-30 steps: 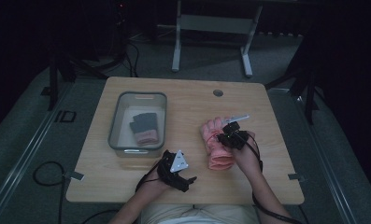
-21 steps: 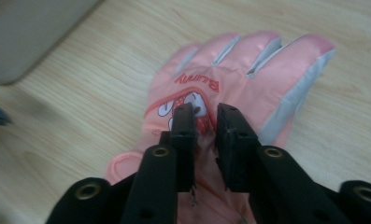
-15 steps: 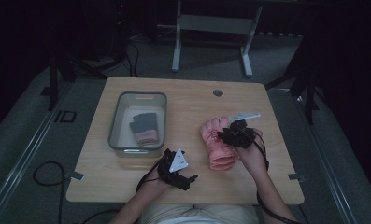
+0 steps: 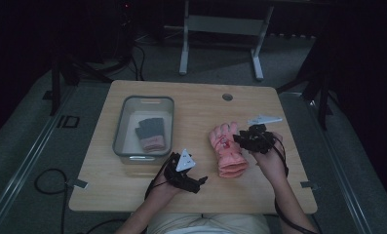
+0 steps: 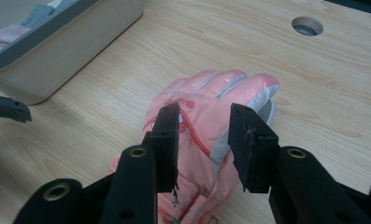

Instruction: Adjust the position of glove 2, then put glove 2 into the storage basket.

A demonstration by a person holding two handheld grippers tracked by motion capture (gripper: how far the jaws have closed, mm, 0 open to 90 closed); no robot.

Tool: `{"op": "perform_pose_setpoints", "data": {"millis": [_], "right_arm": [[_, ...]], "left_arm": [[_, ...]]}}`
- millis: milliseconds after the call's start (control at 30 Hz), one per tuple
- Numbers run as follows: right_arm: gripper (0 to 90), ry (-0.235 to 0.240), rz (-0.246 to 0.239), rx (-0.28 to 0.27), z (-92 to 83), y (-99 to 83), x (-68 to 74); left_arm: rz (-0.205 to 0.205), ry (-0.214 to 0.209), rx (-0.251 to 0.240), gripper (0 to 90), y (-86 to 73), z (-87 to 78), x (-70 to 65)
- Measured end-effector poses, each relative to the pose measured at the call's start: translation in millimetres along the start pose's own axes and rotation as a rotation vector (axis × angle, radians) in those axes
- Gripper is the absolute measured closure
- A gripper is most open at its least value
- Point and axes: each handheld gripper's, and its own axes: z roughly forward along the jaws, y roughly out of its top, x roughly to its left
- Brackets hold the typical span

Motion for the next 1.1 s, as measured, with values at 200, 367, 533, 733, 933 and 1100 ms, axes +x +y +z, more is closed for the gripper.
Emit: {"op": "perform_pose_setpoints", "data": {"millis": [200, 367, 533, 733, 933, 1100], "right_arm": [[62.4, -0.006, 0.0, -0.008, -2.4, -5.1, -3.6], [62.3, -0.013, -0.006, -0.022, -6.5, -7.6, -5.0], [62.4, -0.027, -0.003, -0.056, -9.8, -8.5, -8.7], [63.1, -0.041, -0.02, -0.074, -7.3, -9.4, -15.9], [64.4, -0.053, -0.03, -0.092, -7.0, -9.0, -22.2], [65.6, -0.057, -0.034, -0.102, -4.7, -4.8, -23.7]], "left_arm": [[0.007, -0.002, 0.012, 4.0, 3.2, -1.1, -2.8], [0.024, 0.0, 0.01, 4.0, 13.2, -1.2, -6.0], [0.053, 0.005, -0.003, 4.0, 30.8, 2.5, -7.9], [0.068, 0.011, -0.022, 4.1, 57.3, 14.7, -2.6], [0.044, -0.002, -0.05, 4.2, 80.1, 31.4, 9.1], [0.043, 0.014, -0.033, 5.5, 92.1, 43.3, 13.3]]}}
